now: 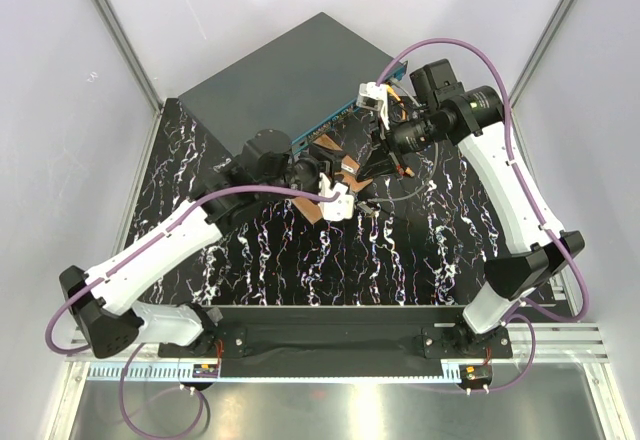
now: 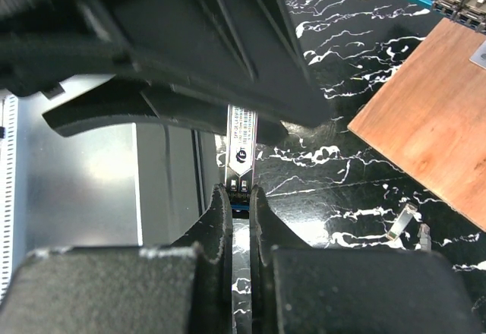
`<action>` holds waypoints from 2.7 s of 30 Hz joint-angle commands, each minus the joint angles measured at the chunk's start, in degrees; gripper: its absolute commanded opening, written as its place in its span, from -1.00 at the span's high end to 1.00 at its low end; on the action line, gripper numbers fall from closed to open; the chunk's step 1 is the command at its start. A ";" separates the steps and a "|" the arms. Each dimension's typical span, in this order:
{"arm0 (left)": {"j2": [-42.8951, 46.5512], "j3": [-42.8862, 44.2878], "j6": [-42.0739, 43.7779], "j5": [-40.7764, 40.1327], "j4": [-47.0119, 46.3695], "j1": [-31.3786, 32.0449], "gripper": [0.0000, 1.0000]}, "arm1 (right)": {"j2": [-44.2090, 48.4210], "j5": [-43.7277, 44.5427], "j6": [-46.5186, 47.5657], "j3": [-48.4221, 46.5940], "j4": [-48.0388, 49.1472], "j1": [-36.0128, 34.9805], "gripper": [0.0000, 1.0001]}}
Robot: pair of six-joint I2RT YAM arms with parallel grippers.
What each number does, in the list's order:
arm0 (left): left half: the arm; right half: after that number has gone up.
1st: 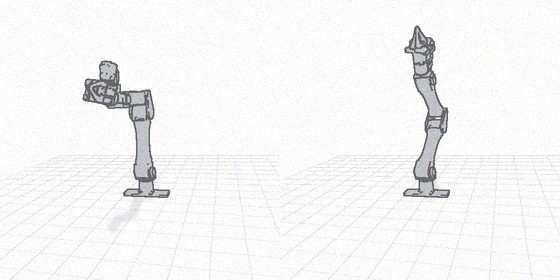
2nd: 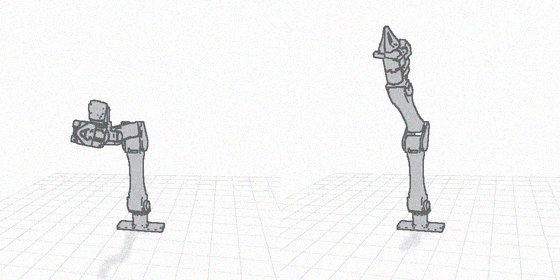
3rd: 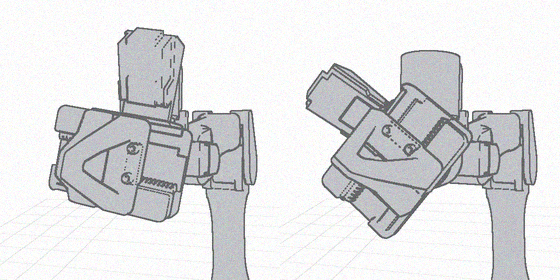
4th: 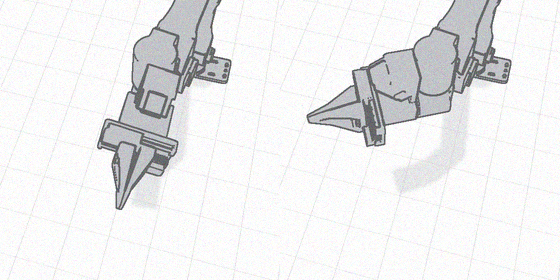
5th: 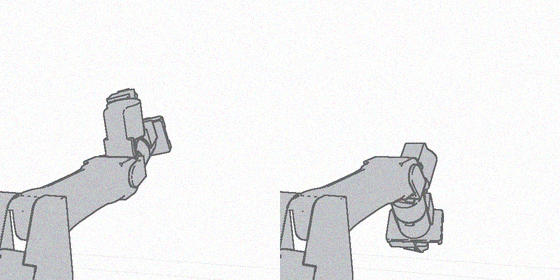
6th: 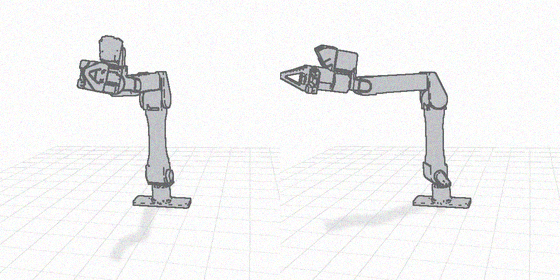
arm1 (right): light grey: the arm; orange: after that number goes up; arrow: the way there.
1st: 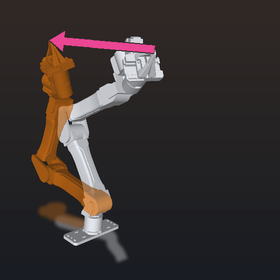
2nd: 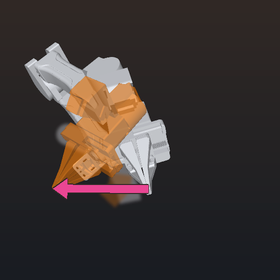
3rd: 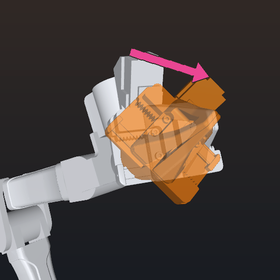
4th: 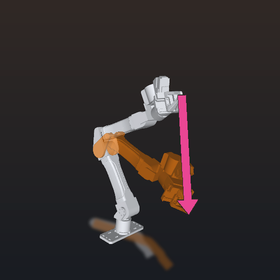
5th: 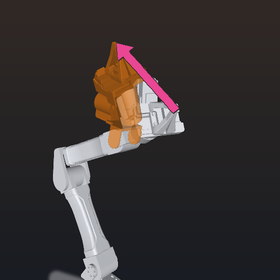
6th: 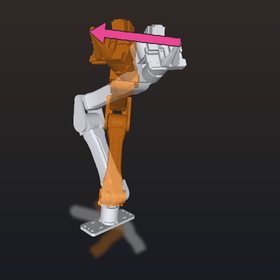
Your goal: Insert the plug into the switch port
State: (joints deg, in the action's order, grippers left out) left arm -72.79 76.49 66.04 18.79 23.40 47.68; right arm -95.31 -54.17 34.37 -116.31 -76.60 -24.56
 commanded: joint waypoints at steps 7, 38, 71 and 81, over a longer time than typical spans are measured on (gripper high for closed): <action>-1.39 3.40 0.67 2.22 -2.83 1.36 0.55 | -0.14 -4.89 -0.09 -1.46 -12.35 -0.32 1.00; 0.20 2.26 -4.78 0.11 -3.36 1.36 1.00 | 1.18 -7.53 -9.32 -0.49 -4.97 1.97 0.53; -19.84 35.14 -78.78 8.90 17.22 -24.83 -0.22 | 10.93 36.67 -14.42 23.06 48.20 8.57 1.00; -20.46 32.67 -81.60 6.53 12.55 -25.09 0.06 | 10.50 38.71 -12.31 30.53 60.07 5.75 1.00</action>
State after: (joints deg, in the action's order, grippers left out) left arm -94.56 108.22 -13.72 26.24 39.75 22.68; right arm -84.53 -16.95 21.02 -86.24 -23.00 -18.22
